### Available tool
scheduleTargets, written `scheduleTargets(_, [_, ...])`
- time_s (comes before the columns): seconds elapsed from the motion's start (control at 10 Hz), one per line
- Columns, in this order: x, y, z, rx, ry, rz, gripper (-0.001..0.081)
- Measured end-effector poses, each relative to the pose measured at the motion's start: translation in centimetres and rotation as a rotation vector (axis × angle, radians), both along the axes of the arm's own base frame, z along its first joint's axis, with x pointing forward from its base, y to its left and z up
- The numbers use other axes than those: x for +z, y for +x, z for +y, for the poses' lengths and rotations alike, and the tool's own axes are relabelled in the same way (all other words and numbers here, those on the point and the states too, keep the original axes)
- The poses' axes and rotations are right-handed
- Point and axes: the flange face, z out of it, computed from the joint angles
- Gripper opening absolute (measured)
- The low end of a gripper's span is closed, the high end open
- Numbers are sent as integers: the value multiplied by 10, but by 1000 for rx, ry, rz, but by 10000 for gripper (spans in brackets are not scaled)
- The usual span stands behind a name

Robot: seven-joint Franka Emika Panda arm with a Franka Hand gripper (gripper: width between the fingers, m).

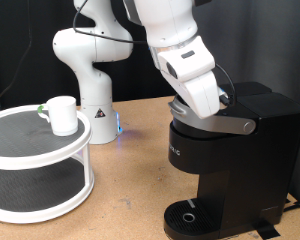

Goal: Make a cup of coffee with the keurig machine

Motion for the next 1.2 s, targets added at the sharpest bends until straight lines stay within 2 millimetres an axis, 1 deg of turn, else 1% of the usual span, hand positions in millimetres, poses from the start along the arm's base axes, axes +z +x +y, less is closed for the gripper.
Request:
scheduleTargets(0.5, [-1,-2,-3,47,20,-27,5])
scheduleTargets(1.2, [-2,-13,-12,67,26,-67,5])
